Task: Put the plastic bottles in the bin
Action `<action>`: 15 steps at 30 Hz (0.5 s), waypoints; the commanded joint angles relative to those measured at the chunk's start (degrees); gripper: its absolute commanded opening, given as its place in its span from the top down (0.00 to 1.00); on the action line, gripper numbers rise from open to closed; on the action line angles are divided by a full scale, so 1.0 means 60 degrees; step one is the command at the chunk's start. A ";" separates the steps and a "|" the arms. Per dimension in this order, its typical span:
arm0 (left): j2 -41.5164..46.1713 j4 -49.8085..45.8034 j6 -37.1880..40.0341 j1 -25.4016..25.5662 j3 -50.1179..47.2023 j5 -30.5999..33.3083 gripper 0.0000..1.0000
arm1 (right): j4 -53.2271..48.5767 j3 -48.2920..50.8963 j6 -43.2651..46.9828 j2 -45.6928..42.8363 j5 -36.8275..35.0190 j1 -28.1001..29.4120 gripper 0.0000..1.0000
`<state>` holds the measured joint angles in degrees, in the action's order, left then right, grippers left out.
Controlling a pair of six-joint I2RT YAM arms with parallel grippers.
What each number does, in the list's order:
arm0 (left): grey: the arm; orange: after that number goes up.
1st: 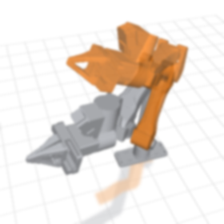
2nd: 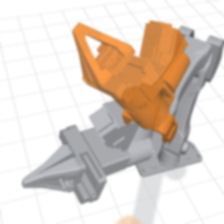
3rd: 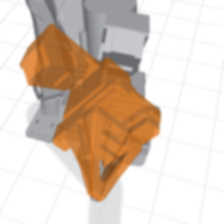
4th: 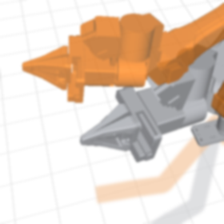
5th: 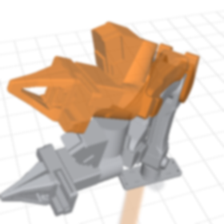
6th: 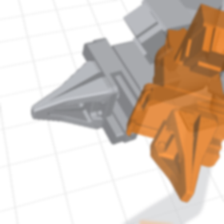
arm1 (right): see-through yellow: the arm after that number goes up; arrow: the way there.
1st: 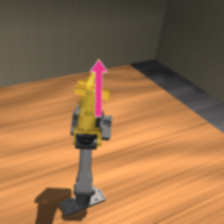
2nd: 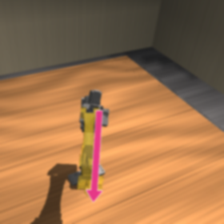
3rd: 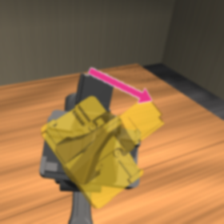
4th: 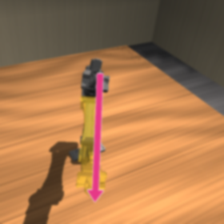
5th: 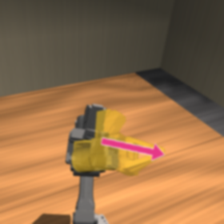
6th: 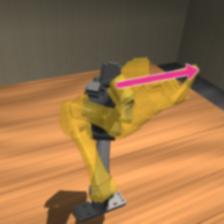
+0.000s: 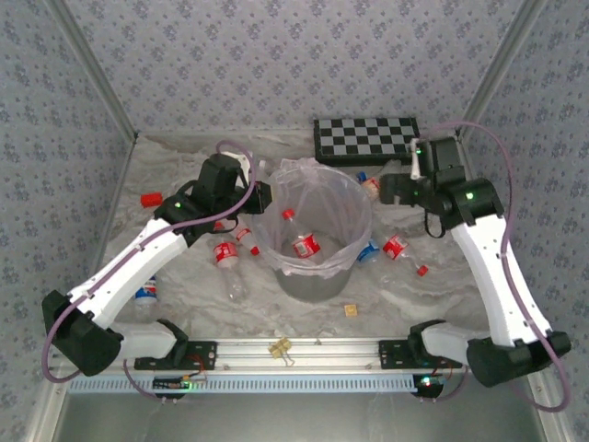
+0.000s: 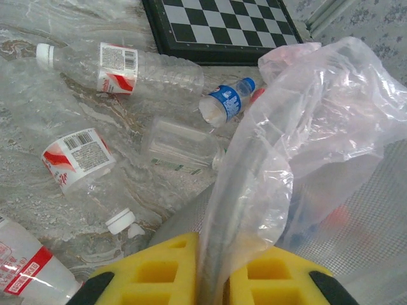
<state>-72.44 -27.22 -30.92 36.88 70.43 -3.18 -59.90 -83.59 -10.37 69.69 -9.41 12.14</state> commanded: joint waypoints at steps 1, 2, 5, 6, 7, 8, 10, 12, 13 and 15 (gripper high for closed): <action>-0.0050 -0.0389 0.0544 0.0020 -0.0035 0.0226 0.90 | -0.0790 0.1298 -0.0500 0.0890 0.0670 -0.1352 0.01; -0.0055 -0.0424 0.0567 0.0019 -0.0022 0.0221 0.91 | -0.0574 0.1689 -0.0518 0.1015 0.0866 -0.1469 0.02; 0.0014 -0.0457 0.0540 0.0020 -0.0079 0.0258 0.91 | 0.0389 0.2853 -0.0461 0.1304 0.1500 -0.1589 0.02; 0.0033 -0.0431 0.0525 0.0020 -0.0091 0.0305 0.91 | 0.0595 0.3066 -0.0417 0.1462 0.1575 -0.1620 0.03; 0.0048 -0.0424 0.0509 0.0020 -0.0100 0.0332 0.91 | 0.0769 0.3211 -0.0396 0.1648 0.1694 -0.1624 0.03; 0.0048 -0.0414 0.0497 0.0020 -0.0108 0.0345 0.92 | 0.0930 0.3336 -0.0396 0.1806 0.1815 -0.1621 0.04; 0.0036 -0.0378 0.0482 0.0009 -0.0108 0.0353 0.92 | 0.1302 0.3542 -0.0406 0.2170 0.2128 -0.1613 0.05; 0.0005 -0.0391 0.0480 0.0012 -0.0121 0.0349 0.92 | 0.1586 0.3680 -0.0466 0.2539 0.2312 -0.1606 0.06; -0.0010 -0.0400 0.0466 0.0020 -0.0120 0.0354 0.92 | 0.1740 0.3732 -0.0524 0.2716 0.2411 -0.1606 0.07; -0.0025 -0.0414 0.0451 0.0020 -0.0145 0.0354 0.92 | 0.2035 0.3809 -0.0556 0.3034 0.2563 -0.1604 0.07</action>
<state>-72.42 -27.24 -30.06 36.88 70.43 -3.14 -51.31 -61.84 -12.67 85.76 2.79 2.70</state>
